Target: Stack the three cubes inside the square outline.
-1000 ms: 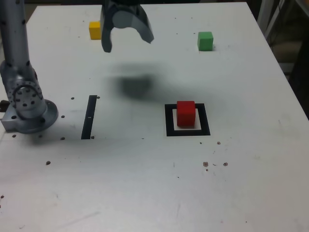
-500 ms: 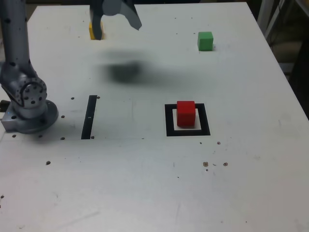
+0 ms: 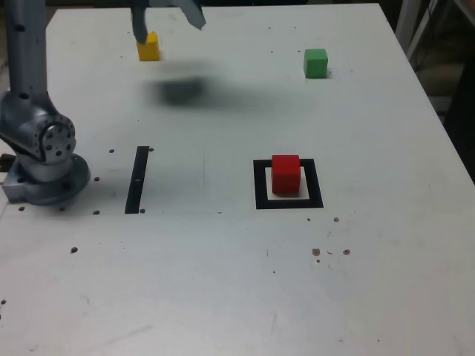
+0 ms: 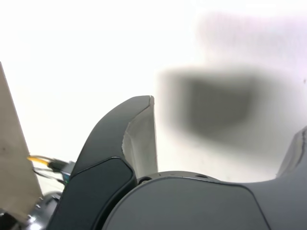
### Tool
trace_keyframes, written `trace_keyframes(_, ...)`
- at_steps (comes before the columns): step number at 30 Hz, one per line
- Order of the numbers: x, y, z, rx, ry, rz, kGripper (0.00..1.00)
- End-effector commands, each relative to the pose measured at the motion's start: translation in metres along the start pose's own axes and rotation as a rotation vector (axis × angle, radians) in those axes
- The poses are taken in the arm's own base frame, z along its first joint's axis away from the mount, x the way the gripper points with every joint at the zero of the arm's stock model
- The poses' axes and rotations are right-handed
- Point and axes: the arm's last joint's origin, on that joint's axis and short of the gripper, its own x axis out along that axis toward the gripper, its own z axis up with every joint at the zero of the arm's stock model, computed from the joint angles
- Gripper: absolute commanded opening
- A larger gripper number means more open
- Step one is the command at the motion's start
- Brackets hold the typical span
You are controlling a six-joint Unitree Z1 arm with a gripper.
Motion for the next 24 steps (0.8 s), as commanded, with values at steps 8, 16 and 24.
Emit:
trace_keyframes(8,0.01,0.046,-0.013,0.015,0.027,0.003,0.99)
trace_keyframes(16,0.015,0.079,-0.016,0.036,0.022,-0.004,0.99)
trace_keyframes(24,0.028,0.104,-0.021,0.048,0.026,-0.031,0.99)
